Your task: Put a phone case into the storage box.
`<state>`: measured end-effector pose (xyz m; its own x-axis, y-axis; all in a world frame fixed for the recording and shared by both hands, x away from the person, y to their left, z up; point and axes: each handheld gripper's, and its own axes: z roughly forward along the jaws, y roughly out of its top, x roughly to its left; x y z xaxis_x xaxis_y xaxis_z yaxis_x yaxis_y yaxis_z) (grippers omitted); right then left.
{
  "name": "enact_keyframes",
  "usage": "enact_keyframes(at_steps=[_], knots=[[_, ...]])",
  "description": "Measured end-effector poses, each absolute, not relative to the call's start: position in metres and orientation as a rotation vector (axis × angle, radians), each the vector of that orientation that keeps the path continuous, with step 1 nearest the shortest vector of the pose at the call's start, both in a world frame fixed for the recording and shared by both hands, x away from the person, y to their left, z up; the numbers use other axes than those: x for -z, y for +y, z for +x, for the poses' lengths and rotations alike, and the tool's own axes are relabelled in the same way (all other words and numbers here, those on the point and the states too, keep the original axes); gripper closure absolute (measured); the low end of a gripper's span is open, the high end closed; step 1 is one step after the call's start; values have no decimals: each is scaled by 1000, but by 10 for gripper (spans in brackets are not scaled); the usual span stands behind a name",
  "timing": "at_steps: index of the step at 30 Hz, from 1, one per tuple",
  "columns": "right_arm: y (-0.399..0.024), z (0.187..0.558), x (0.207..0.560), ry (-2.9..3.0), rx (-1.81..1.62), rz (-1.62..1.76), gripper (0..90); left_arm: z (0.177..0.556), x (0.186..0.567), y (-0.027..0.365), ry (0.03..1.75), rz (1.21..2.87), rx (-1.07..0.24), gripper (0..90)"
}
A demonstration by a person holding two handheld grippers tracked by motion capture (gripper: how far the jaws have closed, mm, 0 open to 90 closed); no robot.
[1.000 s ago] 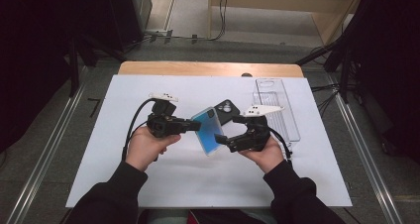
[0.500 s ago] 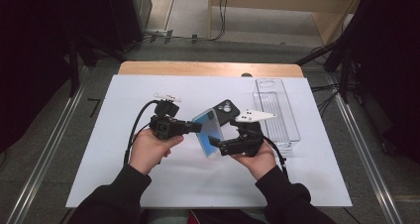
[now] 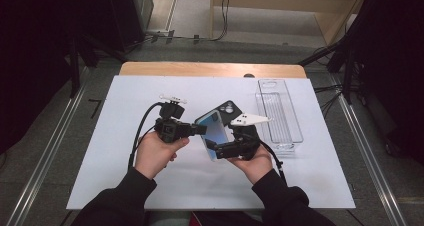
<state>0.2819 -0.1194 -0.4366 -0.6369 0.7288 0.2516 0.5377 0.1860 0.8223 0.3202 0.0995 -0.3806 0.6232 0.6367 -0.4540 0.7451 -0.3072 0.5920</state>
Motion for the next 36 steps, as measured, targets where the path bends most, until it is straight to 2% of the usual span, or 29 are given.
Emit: enact_keyframes(at_steps=[8,10,12,14,15,23,27,36], knots=[[-110,283,440,2285,-1390,1197,0,318,384,92,1090,2055,203,810],[-109,283,440,2293,-1388,1181,46,317,384,90,1090,2058,207,810],[-109,283,440,2292,-1386,1172,49,316,384,89,1086,2059,211,810],[-110,282,440,2299,-1380,1159,132,315,384,89,1084,2062,210,810],[-111,282,440,2297,-1373,1151,143,315,384,89,1083,2062,211,810],[-111,282,437,2293,-1365,1138,155,315,382,90,1076,2047,217,805],[-112,284,438,2302,-1352,1143,156,314,377,94,1043,2040,186,632],[-126,289,440,2310,-1361,1158,156,314,367,106,994,2034,196,461]])
